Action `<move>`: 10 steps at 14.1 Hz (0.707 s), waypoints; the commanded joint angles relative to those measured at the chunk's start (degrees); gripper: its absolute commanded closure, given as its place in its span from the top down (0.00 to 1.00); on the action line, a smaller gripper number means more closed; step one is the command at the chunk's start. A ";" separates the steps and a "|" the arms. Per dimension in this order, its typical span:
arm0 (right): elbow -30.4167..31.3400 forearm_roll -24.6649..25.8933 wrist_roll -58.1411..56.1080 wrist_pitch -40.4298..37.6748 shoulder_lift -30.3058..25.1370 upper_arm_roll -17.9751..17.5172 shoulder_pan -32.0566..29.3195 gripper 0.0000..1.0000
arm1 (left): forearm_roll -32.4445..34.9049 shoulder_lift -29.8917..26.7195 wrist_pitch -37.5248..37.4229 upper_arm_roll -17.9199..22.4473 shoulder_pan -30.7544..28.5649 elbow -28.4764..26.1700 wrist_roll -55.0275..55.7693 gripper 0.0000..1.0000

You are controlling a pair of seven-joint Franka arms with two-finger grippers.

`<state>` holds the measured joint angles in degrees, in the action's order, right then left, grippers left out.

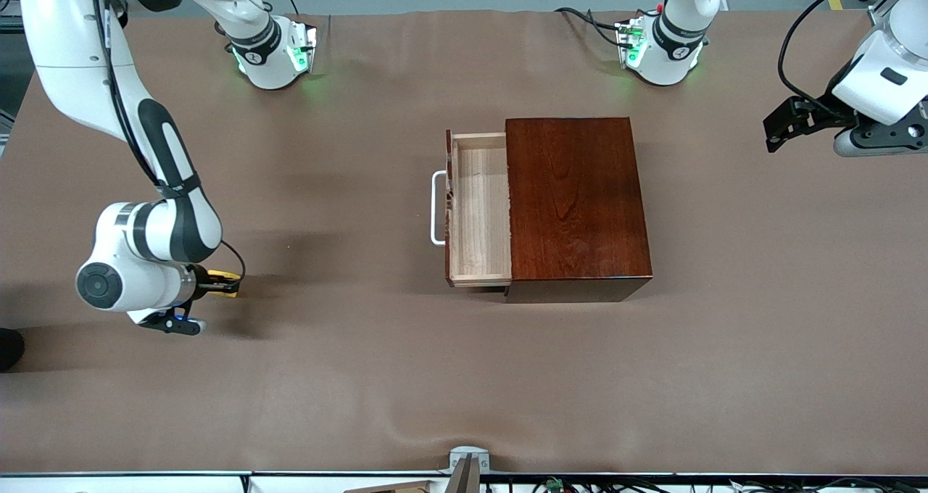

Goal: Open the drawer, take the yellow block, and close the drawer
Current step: 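Lower the block onto the table and open the right gripper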

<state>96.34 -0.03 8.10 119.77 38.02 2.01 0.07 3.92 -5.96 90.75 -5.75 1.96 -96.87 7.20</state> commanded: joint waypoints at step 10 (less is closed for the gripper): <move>-2.20 0.99 -0.54 -2.16 -2.95 -1.31 0.02 1.00 | -0.41 7.26 -1.90 -14.35 1.29 10.19 9.89 1.00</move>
<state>95.39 -0.01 7.83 119.95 37.51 1.27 0.26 3.54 -3.87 90.78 -14.85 2.52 -92.79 10.90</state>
